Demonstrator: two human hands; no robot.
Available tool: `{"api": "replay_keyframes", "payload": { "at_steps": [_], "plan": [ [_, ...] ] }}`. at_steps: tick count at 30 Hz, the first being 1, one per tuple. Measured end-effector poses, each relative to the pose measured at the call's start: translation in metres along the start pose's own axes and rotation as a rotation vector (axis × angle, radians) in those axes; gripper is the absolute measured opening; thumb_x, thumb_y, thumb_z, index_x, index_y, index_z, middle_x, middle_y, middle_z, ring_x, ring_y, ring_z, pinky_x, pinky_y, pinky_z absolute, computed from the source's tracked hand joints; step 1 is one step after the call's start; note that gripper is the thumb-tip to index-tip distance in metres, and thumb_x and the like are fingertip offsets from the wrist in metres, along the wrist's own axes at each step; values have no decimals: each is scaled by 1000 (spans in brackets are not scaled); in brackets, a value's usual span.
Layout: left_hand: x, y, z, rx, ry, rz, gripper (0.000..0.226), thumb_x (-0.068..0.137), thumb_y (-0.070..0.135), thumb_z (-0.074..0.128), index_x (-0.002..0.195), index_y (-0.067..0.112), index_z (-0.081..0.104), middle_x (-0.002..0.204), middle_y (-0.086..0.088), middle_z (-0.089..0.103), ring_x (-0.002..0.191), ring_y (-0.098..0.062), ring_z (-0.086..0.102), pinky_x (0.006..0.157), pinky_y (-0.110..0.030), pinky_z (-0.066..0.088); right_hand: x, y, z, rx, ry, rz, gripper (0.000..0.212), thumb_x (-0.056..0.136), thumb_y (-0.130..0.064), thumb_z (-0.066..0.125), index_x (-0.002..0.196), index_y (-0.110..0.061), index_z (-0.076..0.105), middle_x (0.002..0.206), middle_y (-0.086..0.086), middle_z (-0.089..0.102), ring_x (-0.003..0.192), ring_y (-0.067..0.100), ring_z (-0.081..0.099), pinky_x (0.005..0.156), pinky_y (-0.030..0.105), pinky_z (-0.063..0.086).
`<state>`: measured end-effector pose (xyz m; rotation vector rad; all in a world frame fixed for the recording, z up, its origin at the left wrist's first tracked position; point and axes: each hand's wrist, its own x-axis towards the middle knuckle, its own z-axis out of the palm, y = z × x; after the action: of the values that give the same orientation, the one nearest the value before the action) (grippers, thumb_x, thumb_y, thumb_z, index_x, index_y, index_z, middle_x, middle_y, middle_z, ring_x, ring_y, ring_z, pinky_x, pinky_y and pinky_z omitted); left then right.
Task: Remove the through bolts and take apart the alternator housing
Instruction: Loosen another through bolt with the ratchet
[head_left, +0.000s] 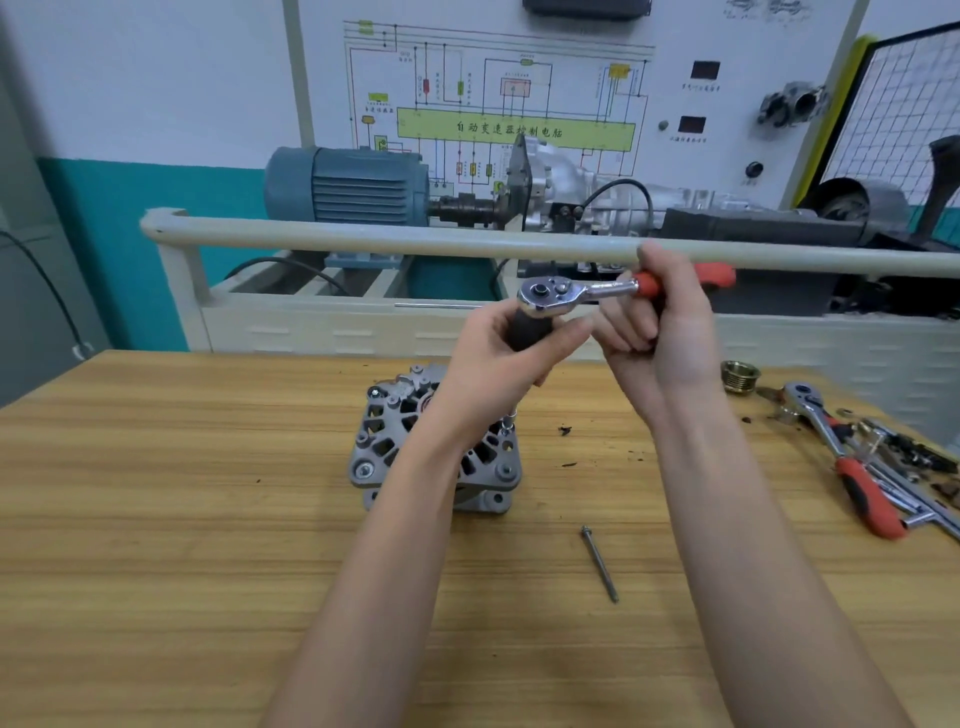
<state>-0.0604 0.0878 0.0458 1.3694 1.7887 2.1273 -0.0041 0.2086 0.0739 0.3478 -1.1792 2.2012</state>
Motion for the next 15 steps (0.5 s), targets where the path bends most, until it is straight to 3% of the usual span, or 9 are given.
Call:
{"api": "replay_keyframes", "payload": {
  "at_steps": [5, 10, 15],
  "plan": [
    [4, -2, 11, -28, 65, 41, 40, 90, 2, 60, 56, 19, 50, 50, 3, 34, 47, -11, 27, 47, -24, 23, 8, 1, 4, 84, -20, 44, 56, 95, -13, 43, 40, -16, 33, 31, -7, 22, 30, 5, 16, 34, 17, 19],
    [6, -7, 18, 50, 235, 52, 34, 88, 5, 63, 60, 7, 44, 54, 0, 35, 51, -12, 32, 51, -27, 27, -31, 12, 5, 21, 188, -184, 36, 92, -11, 52, 63, -15, 31, 36, -8, 25, 33, 6, 19, 38, 19, 23],
    [5, -9, 29, 75, 314, 120, 36, 82, -1, 65, 56, 4, 41, 55, -9, 34, 54, -13, 31, 51, -29, 26, -61, 19, 4, -77, 201, -307, 28, 88, -12, 51, 67, -13, 32, 36, -9, 28, 33, 5, 21, 40, 19, 25]
  ]
}}
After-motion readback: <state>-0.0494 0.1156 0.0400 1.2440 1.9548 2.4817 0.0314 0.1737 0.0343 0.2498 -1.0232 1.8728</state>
